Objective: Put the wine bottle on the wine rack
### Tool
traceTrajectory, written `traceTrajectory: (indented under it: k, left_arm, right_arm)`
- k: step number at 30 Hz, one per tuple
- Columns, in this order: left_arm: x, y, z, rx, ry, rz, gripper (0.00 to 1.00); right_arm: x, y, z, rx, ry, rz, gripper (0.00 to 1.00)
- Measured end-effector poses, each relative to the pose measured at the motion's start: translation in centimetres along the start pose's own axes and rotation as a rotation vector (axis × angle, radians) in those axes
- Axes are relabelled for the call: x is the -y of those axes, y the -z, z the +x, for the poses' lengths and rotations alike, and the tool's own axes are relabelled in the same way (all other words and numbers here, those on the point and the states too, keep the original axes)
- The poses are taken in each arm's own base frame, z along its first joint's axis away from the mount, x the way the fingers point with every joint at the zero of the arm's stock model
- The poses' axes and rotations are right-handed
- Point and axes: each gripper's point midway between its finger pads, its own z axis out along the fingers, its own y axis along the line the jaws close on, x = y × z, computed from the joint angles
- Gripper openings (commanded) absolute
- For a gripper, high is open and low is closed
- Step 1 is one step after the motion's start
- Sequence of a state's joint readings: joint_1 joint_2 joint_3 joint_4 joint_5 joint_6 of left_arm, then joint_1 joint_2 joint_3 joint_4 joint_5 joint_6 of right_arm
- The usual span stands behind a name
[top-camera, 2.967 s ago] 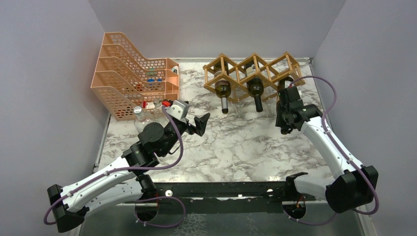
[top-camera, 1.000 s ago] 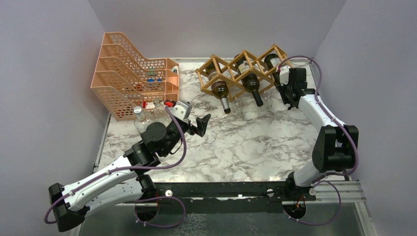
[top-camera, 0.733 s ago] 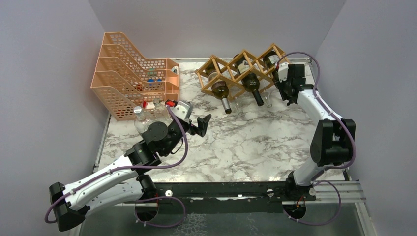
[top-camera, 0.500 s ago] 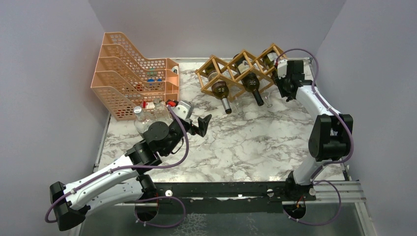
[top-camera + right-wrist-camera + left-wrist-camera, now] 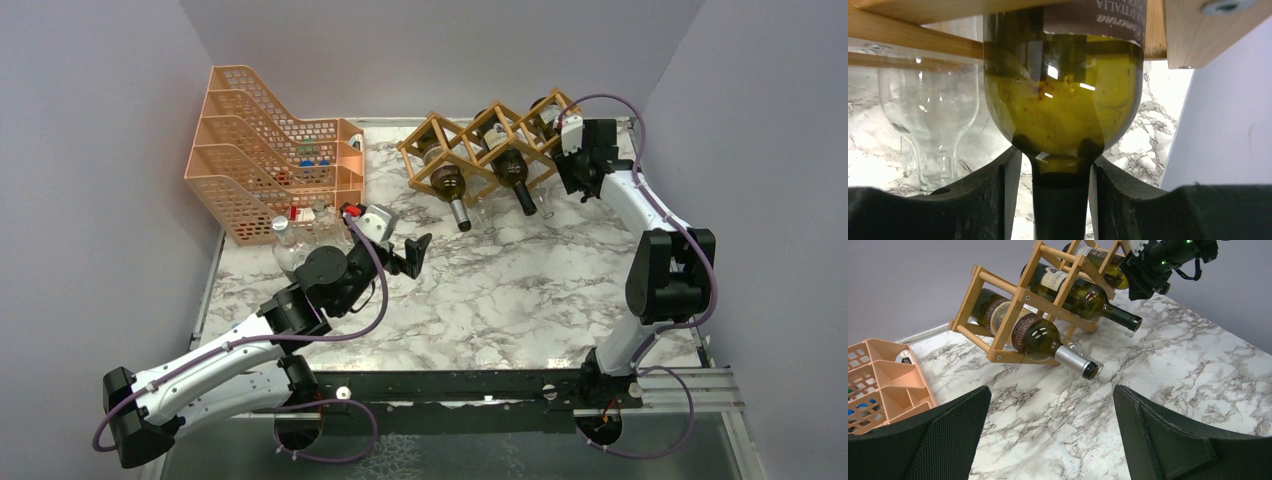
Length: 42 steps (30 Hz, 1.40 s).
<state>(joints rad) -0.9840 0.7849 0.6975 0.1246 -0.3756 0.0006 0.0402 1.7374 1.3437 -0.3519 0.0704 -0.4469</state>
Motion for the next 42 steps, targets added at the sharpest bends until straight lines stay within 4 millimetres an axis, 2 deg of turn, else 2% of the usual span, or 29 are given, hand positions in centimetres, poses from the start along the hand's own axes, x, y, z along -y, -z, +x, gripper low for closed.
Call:
traceTrajectory:
  k: [5,12,15,20,23,26,31,35,38,42]
  left_arm:
    - [0.0,-0.1,0.1,-0.004,-0.003,0.0,0.99]
    - [0.0,-0.1,0.1,-0.004,-0.007,0.0,0.99]
    - [-0.1,-0.1,0.2,-0.005,-0.005,-0.009,0.99]
    - [-0.7,-0.2,-0.1,-0.023,0.008,-0.05,0.98]
    - [-0.9,-0.5,-0.7,-0.031,0.035,-0.077,0.95]
    - [-1.1,-0.6,-1.0,-0.071,0.083,-0.111,0.99]
    - [-0.7,-0.8,-4.5,-0.037,0.114,-0.09,0.99]
    - [-0.1,-0.8,-5.0,-0.042,0.081,-0.048,0.99]
    - [0.3,-1.0,-5.1,-0.059,0.055,-0.029,0.99]
    - [0.3,-1.8,-6.3,-0.069,0.02,-0.034,0.99]
  right_arm:
    - [-0.1,-0.1,-0.7,0.027,-0.001,-0.007,0.57]
    - [-0.5,0.0,-1.1,0.044,-0.023,-0.018,0.79]
    - [-0.4,0.5,-1.6,0.06,-0.043,-0.014,0.81]
    - [0.3,3.2,-3.1,0.11,-0.103,0.004,0.82]
    - [0.7,5.8,-4.7,0.16,-0.155,0.01,0.82]
    - [0.7,8.6,-6.3,0.216,-0.221,-0.012,0.81]
    - [-1.5,12.9,-8.1,0.315,-0.351,-0.153,0.79]
    - [-4.2,15.6,-8.5,0.364,-0.42,-0.3,0.74]
    - [-6.6,16.8,-8.6,0.386,-0.44,-0.433,0.74]
    - [-9.9,17.6,-7.9,0.378,-0.47,-0.606,0.74]
